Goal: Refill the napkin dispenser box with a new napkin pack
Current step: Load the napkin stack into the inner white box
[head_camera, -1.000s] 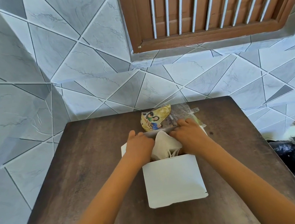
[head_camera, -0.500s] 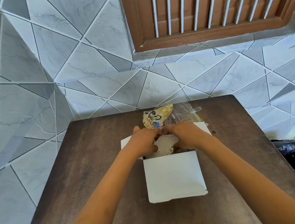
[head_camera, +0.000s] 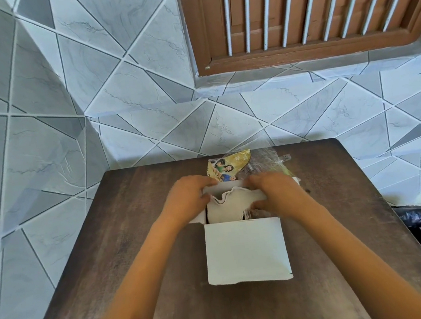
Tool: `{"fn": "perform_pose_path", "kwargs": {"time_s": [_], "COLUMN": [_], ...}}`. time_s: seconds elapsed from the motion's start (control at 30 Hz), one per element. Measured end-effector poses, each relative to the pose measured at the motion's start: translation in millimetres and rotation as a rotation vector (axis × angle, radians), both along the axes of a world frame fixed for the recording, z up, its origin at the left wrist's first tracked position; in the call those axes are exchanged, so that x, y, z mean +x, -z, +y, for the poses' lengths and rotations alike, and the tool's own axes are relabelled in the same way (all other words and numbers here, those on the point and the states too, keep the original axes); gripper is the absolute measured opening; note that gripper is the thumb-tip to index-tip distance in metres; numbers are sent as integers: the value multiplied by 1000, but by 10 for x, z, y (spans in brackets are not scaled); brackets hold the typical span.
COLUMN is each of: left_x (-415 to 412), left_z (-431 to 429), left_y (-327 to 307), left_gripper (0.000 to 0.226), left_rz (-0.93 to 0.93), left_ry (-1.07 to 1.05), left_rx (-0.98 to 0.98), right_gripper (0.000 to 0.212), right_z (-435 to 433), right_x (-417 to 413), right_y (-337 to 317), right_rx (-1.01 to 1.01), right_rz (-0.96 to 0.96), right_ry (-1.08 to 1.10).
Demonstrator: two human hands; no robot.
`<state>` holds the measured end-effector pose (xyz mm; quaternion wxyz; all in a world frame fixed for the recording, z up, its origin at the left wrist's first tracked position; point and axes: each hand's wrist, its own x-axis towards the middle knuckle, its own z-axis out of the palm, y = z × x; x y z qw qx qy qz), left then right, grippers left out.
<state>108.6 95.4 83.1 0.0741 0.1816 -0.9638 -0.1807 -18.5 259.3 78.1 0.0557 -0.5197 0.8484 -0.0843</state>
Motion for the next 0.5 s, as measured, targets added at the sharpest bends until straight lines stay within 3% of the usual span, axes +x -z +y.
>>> {"fn": "perform_pose_path", "kwargs": {"time_s": [0.1, 0.17, 0.27, 0.33, 0.5], "left_x": [146, 234, 317, 344, 313], "left_z": [-106, -133, -136, -120, -54], "left_y": [-57, -25, 78, 123, 30], "left_gripper": [37, 46, 61, 57, 39], "left_rz": [48, -30, -174, -138, 111], "left_ry": [-149, -285, -402, -420, -437], "left_rx": [-33, -29, 166, 296, 298], "right_gripper": [53, 59, 63, 60, 56], "right_z": [149, 239, 329, 358, 337], "right_x": [-61, -78, -69, -52, -10], "right_y": [-39, -6, 88, 112, 48], "right_rx": [-124, -144, -80, -103, -235], "right_rz": [34, 56, -34, -156, -202], "right_ry": [84, 231, 411, 454, 471]}}
